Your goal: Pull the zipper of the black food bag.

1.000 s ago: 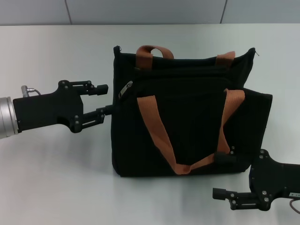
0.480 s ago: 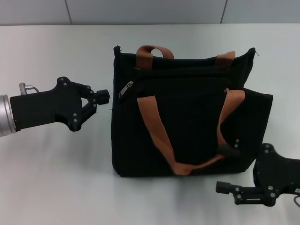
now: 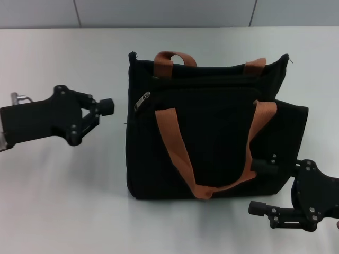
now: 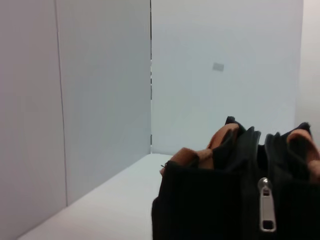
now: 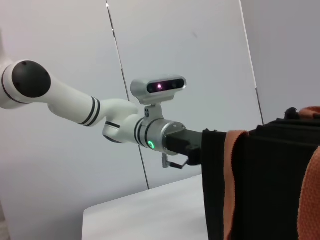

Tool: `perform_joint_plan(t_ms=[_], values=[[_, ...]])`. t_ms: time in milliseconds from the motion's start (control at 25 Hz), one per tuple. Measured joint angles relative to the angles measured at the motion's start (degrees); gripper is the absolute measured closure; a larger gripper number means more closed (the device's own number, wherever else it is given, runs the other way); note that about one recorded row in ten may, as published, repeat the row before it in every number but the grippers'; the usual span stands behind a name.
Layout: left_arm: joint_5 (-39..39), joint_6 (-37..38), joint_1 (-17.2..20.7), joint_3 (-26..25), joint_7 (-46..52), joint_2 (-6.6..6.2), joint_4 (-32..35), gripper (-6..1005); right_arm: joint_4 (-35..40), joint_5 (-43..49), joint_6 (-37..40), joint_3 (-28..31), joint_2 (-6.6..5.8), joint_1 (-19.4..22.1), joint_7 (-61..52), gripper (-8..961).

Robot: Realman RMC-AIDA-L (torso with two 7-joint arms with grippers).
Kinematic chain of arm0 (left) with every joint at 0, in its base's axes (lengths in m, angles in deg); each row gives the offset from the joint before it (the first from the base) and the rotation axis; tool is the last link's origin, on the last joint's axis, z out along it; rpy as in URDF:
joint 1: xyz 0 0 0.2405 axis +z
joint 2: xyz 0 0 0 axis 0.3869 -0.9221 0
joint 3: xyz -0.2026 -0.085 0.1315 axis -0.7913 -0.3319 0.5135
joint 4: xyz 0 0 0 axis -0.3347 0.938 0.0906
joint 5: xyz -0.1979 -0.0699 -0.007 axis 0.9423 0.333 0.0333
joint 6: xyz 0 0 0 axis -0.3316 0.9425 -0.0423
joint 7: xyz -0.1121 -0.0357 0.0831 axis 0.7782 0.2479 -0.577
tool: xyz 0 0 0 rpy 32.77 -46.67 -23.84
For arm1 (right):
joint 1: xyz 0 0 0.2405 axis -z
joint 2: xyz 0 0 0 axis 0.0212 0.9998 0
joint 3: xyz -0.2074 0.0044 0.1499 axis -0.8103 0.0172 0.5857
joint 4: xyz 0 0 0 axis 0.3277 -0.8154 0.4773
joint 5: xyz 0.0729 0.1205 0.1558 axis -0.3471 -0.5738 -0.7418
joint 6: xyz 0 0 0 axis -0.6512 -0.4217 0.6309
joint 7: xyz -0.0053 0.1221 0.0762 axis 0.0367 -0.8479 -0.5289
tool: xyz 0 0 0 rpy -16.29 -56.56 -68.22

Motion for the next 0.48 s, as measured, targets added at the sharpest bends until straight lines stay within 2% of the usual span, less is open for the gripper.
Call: perform_joint_plan(t_ms=[80, 320, 480], values=[[-0.48, 1.88, 0.20, 0.28, 1.79, -0.47, 0.52, 1000, -0.03, 0.01, -0.01, 0.00, 0.00, -0.01, -0.59, 142], [-1.30, 6.17, 0.34, 0.14, 2.76, -0.39, 1.17, 998, 0.22, -0.05, 0.39, 0.56, -0.27, -0.01, -3.16, 142], [-1.21, 5.37, -0.02, 0.03, 2.42, 0.48, 1.34, 875, 0.26, -0.07, 0.39, 1.00, -0.56, 0.00, -4.41, 142]])
